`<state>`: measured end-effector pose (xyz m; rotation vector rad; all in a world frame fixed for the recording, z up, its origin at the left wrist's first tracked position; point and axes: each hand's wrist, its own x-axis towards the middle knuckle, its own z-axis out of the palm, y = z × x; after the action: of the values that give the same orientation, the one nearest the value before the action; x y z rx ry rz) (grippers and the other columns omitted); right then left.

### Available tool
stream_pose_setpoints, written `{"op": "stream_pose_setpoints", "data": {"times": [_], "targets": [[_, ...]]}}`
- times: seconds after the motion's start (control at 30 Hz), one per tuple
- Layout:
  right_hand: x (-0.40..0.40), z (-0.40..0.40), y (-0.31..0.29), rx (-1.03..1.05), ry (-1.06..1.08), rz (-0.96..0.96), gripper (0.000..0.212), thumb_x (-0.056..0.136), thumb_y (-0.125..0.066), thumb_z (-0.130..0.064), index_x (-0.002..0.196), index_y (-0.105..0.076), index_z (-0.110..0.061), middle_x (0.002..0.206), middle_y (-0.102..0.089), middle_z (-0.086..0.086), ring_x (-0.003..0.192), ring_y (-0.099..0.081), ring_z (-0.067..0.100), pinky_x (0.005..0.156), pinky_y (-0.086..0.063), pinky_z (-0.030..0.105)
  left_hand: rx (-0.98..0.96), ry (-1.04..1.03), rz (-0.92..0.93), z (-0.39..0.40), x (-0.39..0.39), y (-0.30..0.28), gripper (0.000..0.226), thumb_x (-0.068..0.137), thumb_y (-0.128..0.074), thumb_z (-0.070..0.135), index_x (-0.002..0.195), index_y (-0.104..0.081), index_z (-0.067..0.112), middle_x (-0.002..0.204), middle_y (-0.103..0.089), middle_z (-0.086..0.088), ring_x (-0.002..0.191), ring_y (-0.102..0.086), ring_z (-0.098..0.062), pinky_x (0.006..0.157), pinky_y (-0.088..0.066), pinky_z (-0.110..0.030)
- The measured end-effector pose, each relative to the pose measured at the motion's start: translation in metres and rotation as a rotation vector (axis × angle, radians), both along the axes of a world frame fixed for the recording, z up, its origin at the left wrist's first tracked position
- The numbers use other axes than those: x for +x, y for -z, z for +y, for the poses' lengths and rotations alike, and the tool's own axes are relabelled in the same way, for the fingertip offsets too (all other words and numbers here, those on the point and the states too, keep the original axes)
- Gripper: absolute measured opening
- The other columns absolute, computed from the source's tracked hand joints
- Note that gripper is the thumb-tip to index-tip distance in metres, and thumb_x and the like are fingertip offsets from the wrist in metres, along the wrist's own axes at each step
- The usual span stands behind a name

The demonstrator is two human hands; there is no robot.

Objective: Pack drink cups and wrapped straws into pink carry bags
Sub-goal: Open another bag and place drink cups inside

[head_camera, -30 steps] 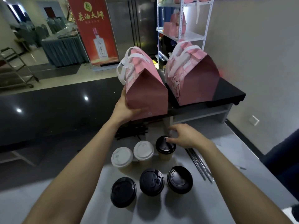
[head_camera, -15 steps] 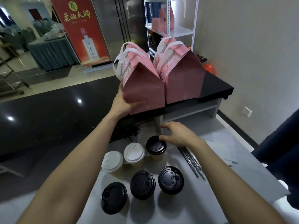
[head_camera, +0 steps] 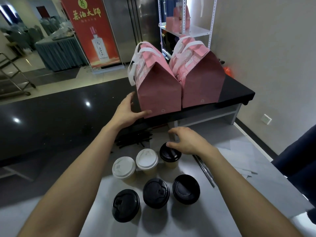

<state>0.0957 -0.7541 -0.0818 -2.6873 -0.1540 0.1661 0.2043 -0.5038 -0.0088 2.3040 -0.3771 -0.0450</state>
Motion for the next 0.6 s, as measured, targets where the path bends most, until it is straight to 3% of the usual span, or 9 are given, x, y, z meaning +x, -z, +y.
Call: {"op": "stream_pose_setpoints", "data": {"times": [0.1, 0.2, 0.3, 0.6], "targets": [[0.003, 0.025, -0.009, 0.001, -0.065, -0.024, 0.069, 0.098, -0.069, -0.058, 0.157, -0.052, -0.027, 0.157, -0.056, -0.001, 0.142, -0.053, 0.023, 0.112, -0.049, 0.042, 0.17, 0.014, -0.017, 0.045, -0.033, 0.001, 0.091, 0.084, -0.088, 0.058, 0.161, -0.046, 0.032, 0.16, -0.054, 0.004, 0.143, -0.056, -0.014, 0.115, -0.054, -0.043], [0.008, 0.061, -0.018, -0.011, -0.152, -0.025, 0.07, 0.097, -0.07, -0.059, 0.157, -0.051, -0.028, 0.157, -0.057, -0.002, 0.141, -0.055, 0.024, 0.111, -0.05, 0.044, 0.461, 0.033, -0.031, 0.102, -0.072, 0.01, 0.074, 0.091, -0.083, 0.053, 0.155, -0.056, 0.028, 0.155, -0.058, 0.003, 0.139, -0.058, -0.017, 0.116, -0.05, -0.039], [0.012, 0.109, -0.022, -0.035, -0.25, -0.024, 0.071, 0.097, -0.07, -0.059, 0.158, -0.049, -0.03, 0.158, -0.055, -0.002, 0.141, -0.055, 0.024, 0.11, -0.05, 0.045, 0.679, -0.02, 0.028, 0.158, -0.107, 0.022, 0.07, 0.094, -0.078, 0.056, 0.155, -0.057, 0.029, 0.158, -0.052, 0.004, 0.138, -0.058, -0.02, 0.114, -0.05, -0.043], [-0.011, 0.287, -0.005, -0.143, -0.442, 0.028, 0.078, 0.097, -0.069, -0.061, 0.163, -0.043, -0.027, 0.158, -0.054, 0.001, 0.141, -0.054, 0.028, 0.112, -0.048, 0.046, 0.856, -0.226, 0.232, 0.335, -0.188, 0.064, 0.08, 0.099, -0.068, 0.063, 0.164, -0.042, 0.025, 0.158, -0.053, -0.002, 0.137, -0.058, -0.028, 0.108, -0.052, -0.044]]}}
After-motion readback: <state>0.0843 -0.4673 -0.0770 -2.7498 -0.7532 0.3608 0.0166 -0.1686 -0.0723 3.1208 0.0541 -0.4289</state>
